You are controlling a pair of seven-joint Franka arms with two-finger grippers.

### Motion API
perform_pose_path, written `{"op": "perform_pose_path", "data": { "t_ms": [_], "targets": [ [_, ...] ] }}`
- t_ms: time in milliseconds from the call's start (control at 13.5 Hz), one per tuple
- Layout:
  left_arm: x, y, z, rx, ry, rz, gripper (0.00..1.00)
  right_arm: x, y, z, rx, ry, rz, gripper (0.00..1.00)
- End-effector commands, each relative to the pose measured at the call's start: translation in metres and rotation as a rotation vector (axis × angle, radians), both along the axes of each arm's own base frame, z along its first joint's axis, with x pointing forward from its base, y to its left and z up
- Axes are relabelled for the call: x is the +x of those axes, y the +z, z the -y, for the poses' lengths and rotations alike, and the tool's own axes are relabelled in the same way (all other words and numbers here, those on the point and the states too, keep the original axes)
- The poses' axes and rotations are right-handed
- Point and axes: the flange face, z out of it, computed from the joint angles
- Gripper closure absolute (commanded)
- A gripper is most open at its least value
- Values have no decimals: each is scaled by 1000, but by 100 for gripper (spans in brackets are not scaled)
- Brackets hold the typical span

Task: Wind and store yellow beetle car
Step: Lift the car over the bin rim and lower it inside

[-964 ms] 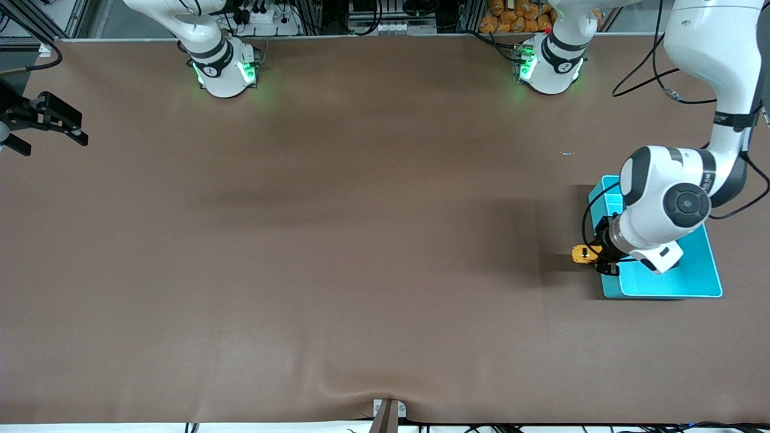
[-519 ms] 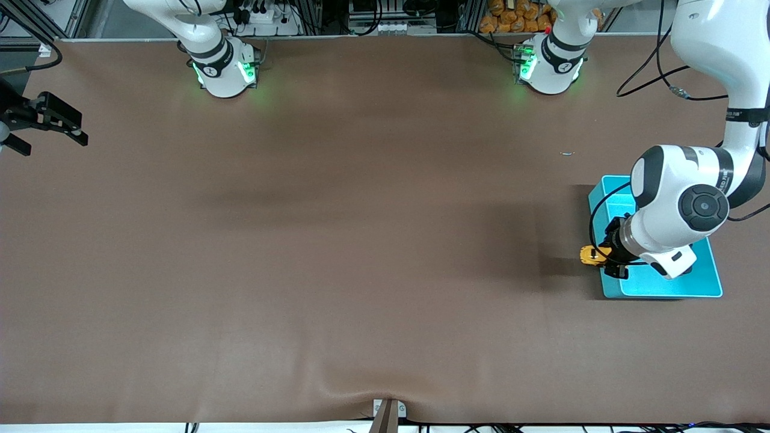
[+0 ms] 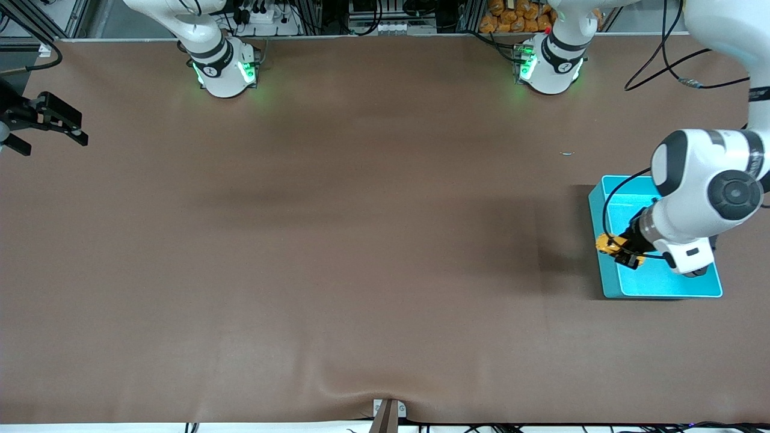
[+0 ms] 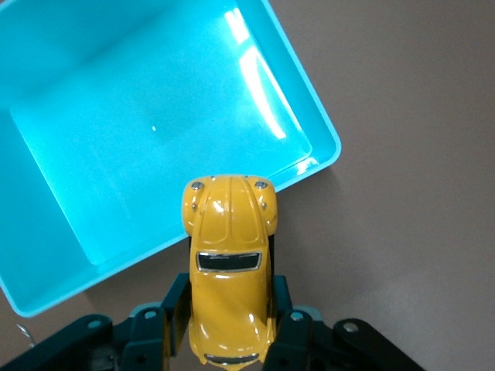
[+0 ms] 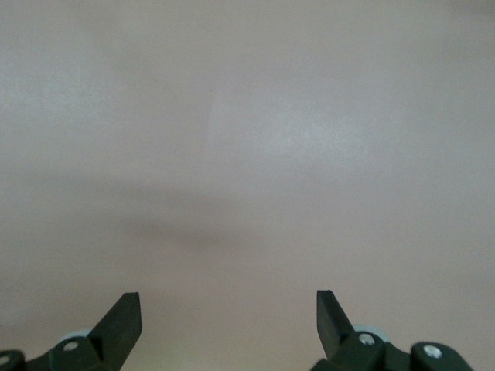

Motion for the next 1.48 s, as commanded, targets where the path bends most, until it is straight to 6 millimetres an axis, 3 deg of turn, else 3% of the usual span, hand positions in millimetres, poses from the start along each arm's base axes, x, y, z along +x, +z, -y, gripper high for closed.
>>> {"op": "perform_pose_path", "data": {
  "t_ms": [0, 593, 816, 1187, 1409],
  "targets": [
    [-9, 12, -26, -34, -148, -29, 100, -1, 2, 2, -13, -17, -3, 0],
    [-15, 10, -64, -73, -616, -78, 100, -1, 1, 2, -14, -18, -3, 0],
    [-19, 8, -94, -86, -764, -88, 100, -1, 1, 2, -14, -18, -3, 0],
    [-20, -9, -132, -125, -1015, -57, 100, -1, 2, 2, -14, -18, 0, 0],
    [-26, -29, -140, -111, -1071, -35, 100, -1, 2, 2, -14, -18, 0, 0]
  ]
}}
